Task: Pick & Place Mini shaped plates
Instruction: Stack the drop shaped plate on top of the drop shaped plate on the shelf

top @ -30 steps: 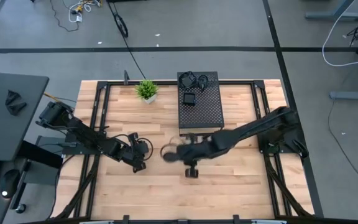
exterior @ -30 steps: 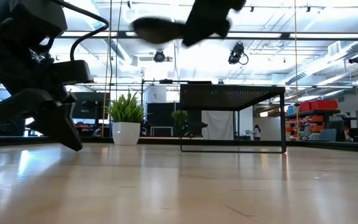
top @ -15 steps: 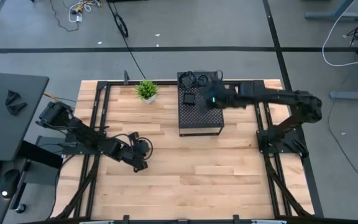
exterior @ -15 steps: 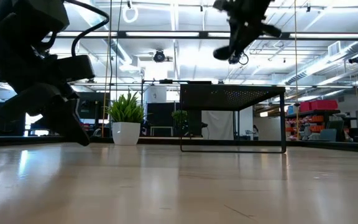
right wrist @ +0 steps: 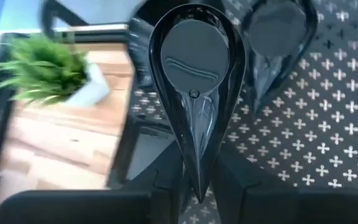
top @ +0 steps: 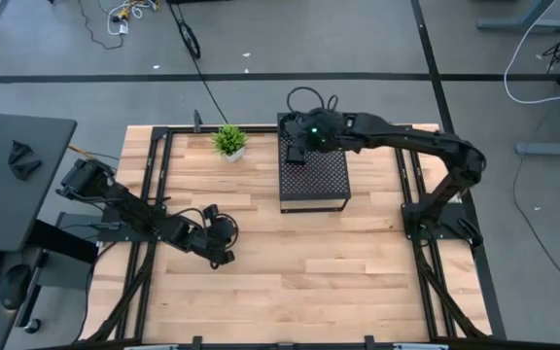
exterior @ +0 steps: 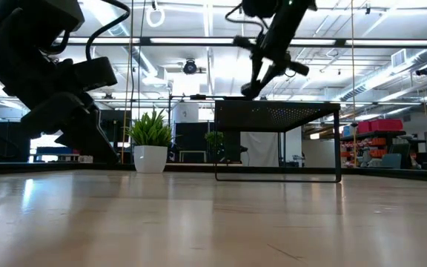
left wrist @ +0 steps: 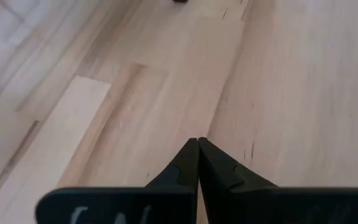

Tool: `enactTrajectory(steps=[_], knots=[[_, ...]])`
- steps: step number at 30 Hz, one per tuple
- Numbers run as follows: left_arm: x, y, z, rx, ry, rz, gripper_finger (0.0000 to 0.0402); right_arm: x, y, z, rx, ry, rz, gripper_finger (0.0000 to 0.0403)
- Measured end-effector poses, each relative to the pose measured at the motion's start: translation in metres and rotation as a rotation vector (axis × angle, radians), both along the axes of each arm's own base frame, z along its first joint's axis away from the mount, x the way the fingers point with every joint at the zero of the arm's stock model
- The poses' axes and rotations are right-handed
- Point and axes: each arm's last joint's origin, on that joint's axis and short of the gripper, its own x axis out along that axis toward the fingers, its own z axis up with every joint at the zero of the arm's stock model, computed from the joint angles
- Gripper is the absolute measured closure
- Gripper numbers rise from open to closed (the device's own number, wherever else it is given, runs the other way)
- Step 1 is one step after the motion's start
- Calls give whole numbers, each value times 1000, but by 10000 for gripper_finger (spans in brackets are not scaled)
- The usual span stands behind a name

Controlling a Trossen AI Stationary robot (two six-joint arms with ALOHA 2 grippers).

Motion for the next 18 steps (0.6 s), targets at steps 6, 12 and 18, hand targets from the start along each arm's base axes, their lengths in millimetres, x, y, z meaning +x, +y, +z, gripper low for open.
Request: enactTrajectory(steps=[6, 12, 18], knots=[[0, 0, 0, 20, 7, -14, 390, 5, -7, -13, -16, 35, -93, 345], [0, 1, 0, 37, 1, -4, 390, 0, -10, -12, -16, 32, -177, 349], [0, 1, 1, 49, -6, 5, 390, 2, -20, -19, -21, 31, -256, 349]])
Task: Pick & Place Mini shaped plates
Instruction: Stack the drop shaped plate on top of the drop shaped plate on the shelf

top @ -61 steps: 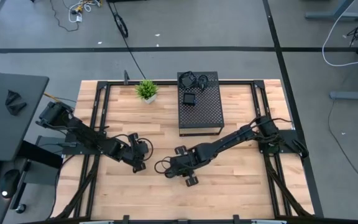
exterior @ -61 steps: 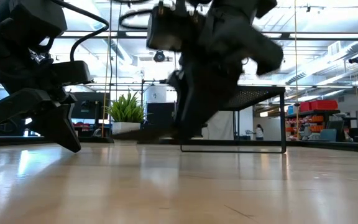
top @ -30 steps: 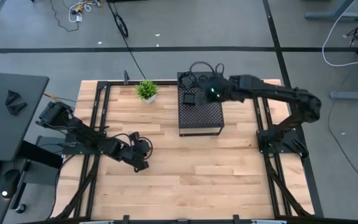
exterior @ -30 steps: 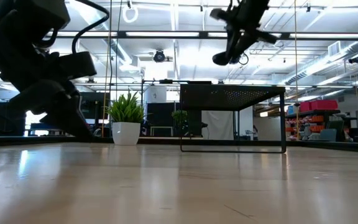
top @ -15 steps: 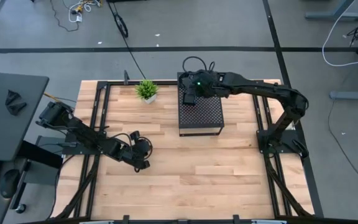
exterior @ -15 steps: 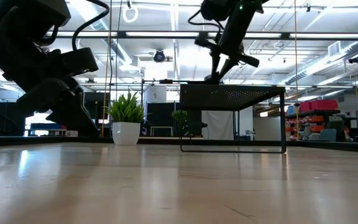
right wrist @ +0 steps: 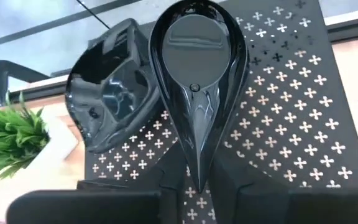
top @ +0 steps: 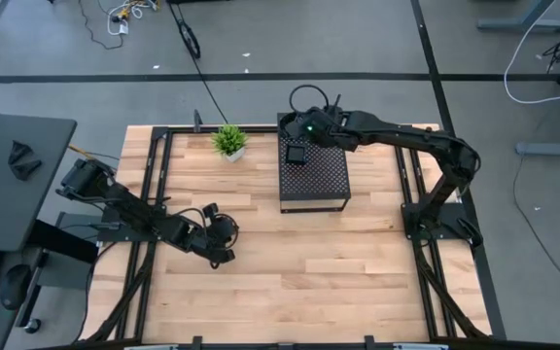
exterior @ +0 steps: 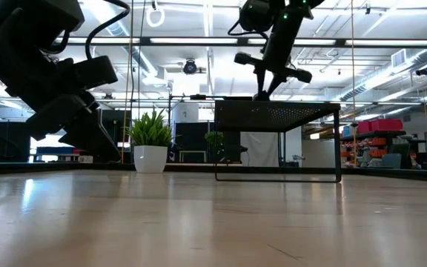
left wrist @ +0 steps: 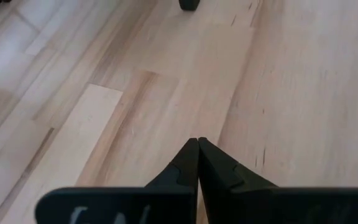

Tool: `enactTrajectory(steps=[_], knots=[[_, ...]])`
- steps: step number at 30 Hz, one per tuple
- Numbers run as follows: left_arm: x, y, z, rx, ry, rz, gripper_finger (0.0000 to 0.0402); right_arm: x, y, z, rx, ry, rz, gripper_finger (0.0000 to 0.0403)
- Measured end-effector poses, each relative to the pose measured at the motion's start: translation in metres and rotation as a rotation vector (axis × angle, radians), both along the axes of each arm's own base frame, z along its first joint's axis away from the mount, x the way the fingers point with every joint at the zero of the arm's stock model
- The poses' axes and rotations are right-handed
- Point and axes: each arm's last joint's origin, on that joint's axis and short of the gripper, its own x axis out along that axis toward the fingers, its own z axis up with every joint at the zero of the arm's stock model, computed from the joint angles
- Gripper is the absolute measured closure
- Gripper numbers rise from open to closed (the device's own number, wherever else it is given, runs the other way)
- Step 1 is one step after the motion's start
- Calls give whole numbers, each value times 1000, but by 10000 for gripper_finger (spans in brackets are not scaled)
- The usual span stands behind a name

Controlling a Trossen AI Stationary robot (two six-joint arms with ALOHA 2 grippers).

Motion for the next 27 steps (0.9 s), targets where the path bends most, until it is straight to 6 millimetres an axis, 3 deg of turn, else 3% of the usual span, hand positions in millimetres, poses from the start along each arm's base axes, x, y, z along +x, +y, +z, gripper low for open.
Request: enactTrajectory(steps=[27], knots=[[0, 0, 0, -15, 1, -1, 390, -3, -5, -4, 81, -27, -53, 349]])
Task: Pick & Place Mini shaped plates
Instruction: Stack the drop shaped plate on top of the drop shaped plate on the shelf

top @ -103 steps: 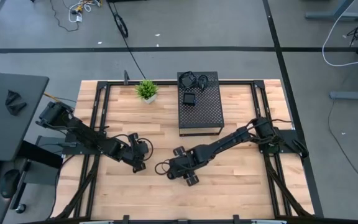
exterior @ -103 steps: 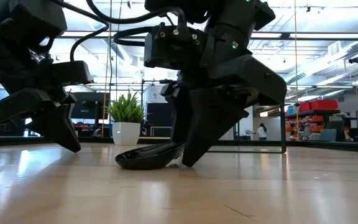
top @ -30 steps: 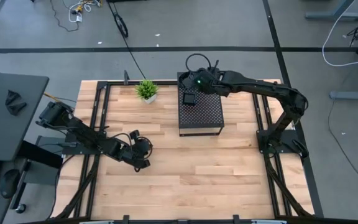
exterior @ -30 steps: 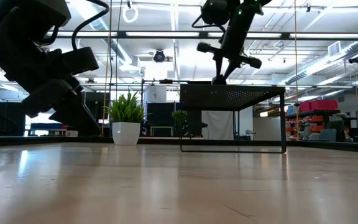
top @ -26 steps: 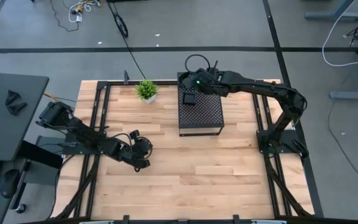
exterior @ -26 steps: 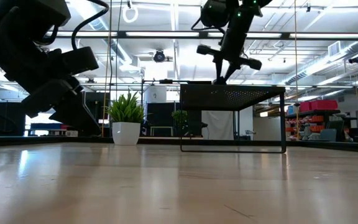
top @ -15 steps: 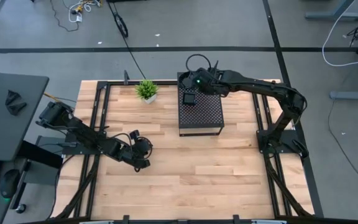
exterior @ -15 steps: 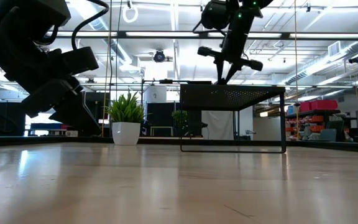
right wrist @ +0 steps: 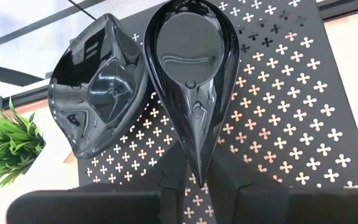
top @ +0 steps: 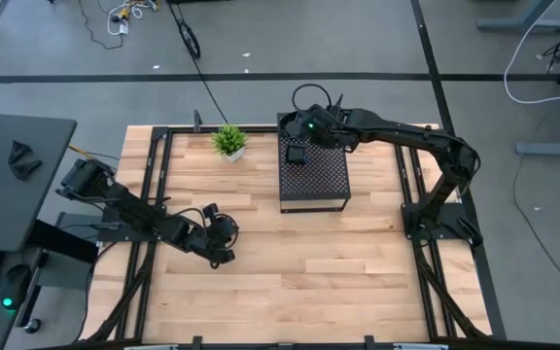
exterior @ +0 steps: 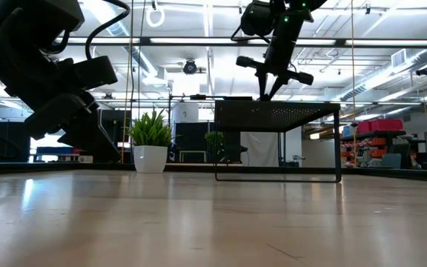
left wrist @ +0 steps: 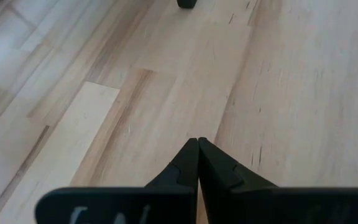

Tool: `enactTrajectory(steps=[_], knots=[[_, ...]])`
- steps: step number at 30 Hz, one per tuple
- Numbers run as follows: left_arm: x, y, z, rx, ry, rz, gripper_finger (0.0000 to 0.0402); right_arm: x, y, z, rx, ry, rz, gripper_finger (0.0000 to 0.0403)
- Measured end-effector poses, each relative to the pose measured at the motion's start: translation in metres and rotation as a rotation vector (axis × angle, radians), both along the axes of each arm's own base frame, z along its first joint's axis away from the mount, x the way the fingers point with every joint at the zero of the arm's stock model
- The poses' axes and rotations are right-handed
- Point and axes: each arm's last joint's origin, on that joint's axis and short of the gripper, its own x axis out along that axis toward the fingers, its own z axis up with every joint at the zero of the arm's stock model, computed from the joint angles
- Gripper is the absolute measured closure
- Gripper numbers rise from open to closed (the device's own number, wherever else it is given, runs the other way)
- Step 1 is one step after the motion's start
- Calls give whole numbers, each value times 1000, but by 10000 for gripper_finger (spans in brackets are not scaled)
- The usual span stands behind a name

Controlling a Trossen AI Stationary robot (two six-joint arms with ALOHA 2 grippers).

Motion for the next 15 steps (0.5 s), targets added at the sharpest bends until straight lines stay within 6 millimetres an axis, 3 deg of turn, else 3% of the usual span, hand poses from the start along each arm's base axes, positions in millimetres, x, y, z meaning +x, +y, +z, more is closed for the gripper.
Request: enactTrajectory(steps=[15], knots=[[0, 0, 0, 0, 0, 0, 390, 1, -1, 1, -8, -17, -14, 348]])
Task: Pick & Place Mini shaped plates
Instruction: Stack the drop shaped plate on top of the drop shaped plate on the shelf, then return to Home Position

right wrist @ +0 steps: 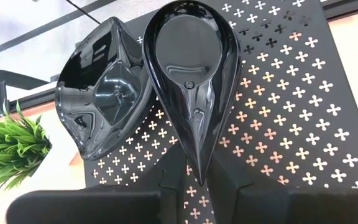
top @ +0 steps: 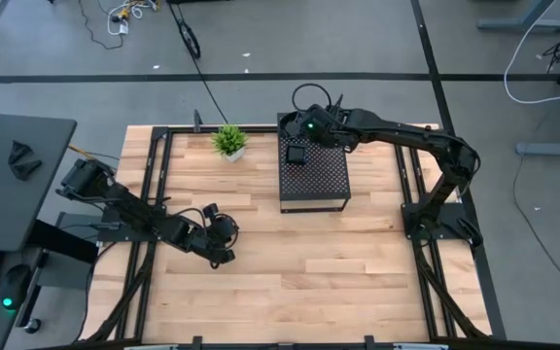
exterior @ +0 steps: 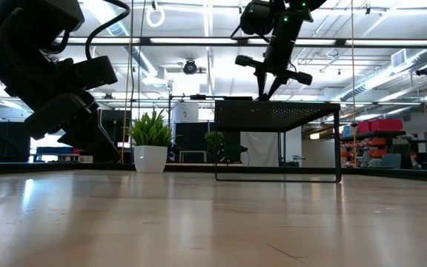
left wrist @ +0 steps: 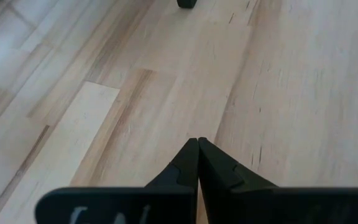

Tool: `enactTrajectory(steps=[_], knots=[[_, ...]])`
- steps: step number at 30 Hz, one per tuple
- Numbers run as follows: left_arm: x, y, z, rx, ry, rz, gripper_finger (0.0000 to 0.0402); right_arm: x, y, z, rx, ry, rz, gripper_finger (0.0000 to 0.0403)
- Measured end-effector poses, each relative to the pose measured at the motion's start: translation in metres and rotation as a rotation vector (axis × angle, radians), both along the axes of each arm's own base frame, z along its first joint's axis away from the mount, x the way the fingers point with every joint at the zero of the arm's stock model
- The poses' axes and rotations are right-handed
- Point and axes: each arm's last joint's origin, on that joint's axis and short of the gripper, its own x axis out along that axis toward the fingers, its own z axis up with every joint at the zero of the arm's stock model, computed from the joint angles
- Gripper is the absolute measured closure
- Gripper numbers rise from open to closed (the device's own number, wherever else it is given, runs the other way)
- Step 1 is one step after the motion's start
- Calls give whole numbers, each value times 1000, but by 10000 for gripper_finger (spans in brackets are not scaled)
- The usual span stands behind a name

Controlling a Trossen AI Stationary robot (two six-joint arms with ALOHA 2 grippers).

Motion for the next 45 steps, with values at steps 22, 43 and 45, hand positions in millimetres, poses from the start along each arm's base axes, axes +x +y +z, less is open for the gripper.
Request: enactTrajectory(steps=[22, 43, 45], knots=[[0, 0, 0, 0, 0, 0, 390, -2, 0, -3, 2, 27, -28, 348], [0, 0, 0, 0, 1, 0, 390, 0, -1, -2, -8, 21, -12, 271], [0, 0, 0, 0, 1, 0, 390, 0, -1, -2, -12, 19, -7, 258]])
